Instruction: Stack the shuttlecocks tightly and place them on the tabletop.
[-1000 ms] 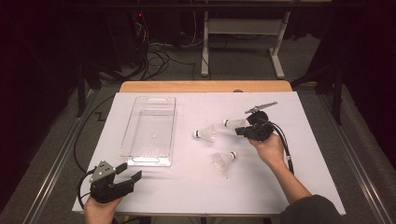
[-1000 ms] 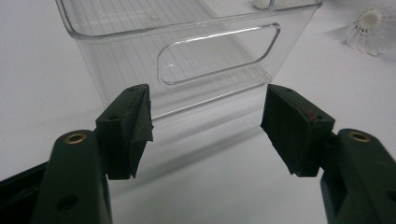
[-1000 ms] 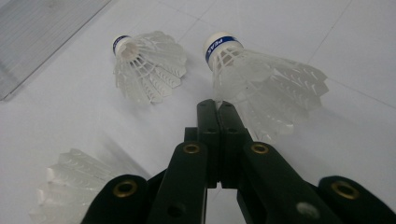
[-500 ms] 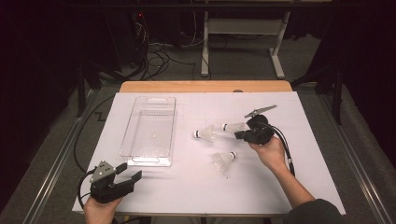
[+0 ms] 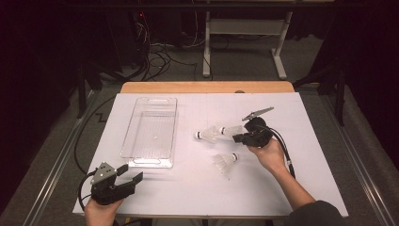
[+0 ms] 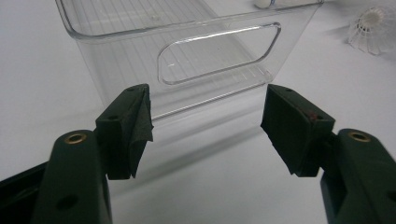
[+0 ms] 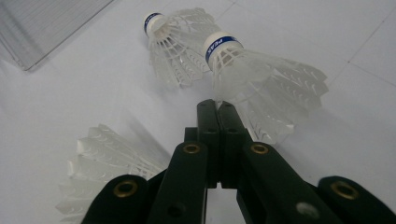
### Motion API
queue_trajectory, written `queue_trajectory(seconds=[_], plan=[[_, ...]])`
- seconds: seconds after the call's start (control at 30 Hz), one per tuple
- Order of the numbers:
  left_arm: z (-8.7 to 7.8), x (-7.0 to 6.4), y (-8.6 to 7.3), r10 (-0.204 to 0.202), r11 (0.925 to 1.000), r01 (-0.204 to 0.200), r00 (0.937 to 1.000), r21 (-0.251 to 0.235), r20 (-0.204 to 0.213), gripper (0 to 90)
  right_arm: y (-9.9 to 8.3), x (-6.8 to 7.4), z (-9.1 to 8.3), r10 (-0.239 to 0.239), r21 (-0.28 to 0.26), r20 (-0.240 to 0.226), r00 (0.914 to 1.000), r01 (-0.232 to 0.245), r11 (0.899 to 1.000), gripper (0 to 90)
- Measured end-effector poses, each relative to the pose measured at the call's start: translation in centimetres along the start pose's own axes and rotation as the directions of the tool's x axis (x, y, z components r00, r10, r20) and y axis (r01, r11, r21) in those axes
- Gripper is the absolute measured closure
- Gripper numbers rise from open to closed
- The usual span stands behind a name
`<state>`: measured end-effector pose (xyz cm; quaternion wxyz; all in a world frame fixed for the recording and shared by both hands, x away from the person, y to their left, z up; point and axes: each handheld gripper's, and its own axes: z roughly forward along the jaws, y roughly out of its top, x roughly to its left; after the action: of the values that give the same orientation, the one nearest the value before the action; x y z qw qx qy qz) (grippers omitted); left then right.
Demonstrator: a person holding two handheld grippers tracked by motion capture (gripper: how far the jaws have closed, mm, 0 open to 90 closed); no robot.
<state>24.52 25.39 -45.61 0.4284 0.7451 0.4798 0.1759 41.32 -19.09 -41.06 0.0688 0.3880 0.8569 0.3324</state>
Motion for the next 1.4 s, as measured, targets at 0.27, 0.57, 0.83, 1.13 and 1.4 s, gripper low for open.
queue_trajectory(seconds=[0.27, 0.57, 0.83, 1.13, 1.4], plan=[[0.0, 0.0, 0.0, -0.002, 1.0000, 0.002, 1.0000, 0.000, -0.002, 33.8, 0.2, 0.3, 0.5, -0.012, 0.015, -0.018, 0.9998, 0.013, 1.000, 90.0], [0.0, 0.0, 0.0, -0.003, 1.0000, 0.003, 1.0000, 0.000, -0.001, 33.9, 0.7, 0.7, 1.2, -0.022, 0.030, -0.036, 0.9991, 0.024, 0.999, 90.0], [0.0, 0.0, 0.0, -0.002, 1.0000, 0.002, 1.0000, 0.002, 0.000, 33.8, 1.3, 1.1, 1.9, -0.043, 0.041, -0.055, 0.9975, 0.045, 0.998, 90.0], [0.0, 0.0, 0.0, 0.000, 1.0000, 0.000, 1.0000, 0.006, 0.000, 33.8, 1.5, 1.1, 2.4, -0.048, 0.055, -0.072, 0.9962, 0.052, 0.997, 90.0], [0.0, 0.0, 0.0, -0.001, 1.0000, 0.001, 1.0000, 0.003, 0.001, 33.8, 2.0, 1.4, 3.0, -0.067, 0.062, -0.086, 0.9941, 0.072, 0.995, 90.0]])
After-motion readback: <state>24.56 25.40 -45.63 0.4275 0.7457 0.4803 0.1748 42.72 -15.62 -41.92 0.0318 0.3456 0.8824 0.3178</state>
